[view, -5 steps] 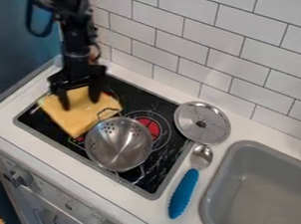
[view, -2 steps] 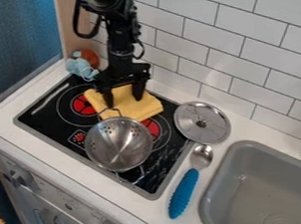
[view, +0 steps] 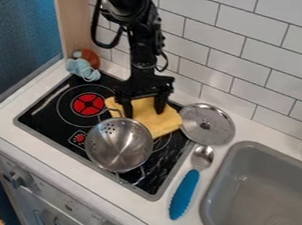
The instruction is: Move the yellow cloth to right burner behind the silver pot
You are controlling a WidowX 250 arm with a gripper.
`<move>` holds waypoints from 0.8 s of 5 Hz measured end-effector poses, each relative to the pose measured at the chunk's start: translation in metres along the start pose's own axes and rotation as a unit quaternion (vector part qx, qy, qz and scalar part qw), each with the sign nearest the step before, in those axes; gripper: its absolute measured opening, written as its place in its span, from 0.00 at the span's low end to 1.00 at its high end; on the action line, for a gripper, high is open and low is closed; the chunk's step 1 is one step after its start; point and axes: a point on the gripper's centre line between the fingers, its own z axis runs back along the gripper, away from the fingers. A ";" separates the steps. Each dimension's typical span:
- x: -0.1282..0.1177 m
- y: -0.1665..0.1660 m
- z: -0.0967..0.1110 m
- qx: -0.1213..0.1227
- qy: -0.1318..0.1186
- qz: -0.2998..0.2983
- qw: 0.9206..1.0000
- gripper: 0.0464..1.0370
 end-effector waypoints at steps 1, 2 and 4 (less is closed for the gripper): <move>-0.021 -0.006 0.000 0.000 0.005 -0.029 1.000 0.96; -0.031 -0.005 0.001 0.000 0.007 -0.033 0.999 0.96; -0.031 -0.009 0.014 -0.011 0.001 -0.025 1.000 0.96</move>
